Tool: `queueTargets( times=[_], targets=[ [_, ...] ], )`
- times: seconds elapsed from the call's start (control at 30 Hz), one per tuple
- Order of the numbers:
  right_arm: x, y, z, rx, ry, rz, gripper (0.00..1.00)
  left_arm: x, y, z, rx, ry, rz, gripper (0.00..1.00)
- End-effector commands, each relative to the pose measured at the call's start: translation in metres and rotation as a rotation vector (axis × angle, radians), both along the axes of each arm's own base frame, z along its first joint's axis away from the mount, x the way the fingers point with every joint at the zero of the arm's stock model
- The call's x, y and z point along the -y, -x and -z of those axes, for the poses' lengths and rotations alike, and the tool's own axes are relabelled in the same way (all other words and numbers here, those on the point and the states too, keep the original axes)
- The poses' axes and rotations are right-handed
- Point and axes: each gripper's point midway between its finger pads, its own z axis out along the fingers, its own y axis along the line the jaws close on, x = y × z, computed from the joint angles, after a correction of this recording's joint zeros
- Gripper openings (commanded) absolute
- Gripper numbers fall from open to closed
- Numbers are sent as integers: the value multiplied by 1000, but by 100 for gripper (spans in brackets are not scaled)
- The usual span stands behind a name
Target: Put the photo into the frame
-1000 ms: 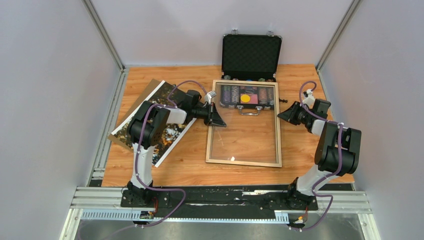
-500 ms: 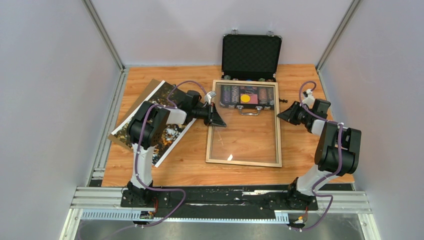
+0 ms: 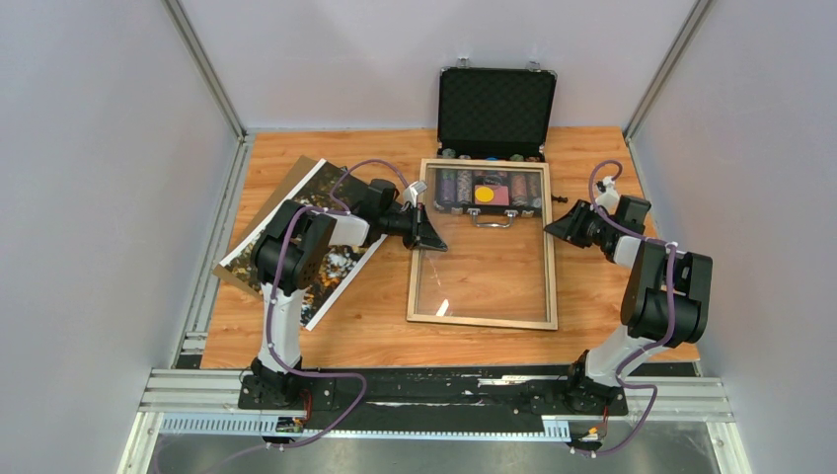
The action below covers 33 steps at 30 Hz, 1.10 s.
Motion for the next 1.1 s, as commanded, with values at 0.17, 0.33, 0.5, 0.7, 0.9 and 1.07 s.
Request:
queueTargets(
  times=[0.17,0.33,0.5,0.7,0.9,1.07],
  targets=[
    [-3,-9,-6,37,30,-27,41,8,-5,-23,96,11,6,0],
    [-7,-11,-6,38,53,-34,45,8,-4,-23,97,7,7,0],
    [-12,-14,-4,34,84,-45,45,7,-4,-22,95,3,7,0],
    [-15,-15,-1,27,103,-53,43,7,-4,-20,92,1,10,0],
    [-18,-15,9,-2,116,-61,43,7,-4,-21,91,2,10,0],
    [-19,-15,11,-8,117,-61,39,7,-4,-20,91,1,11,0]
  ],
)
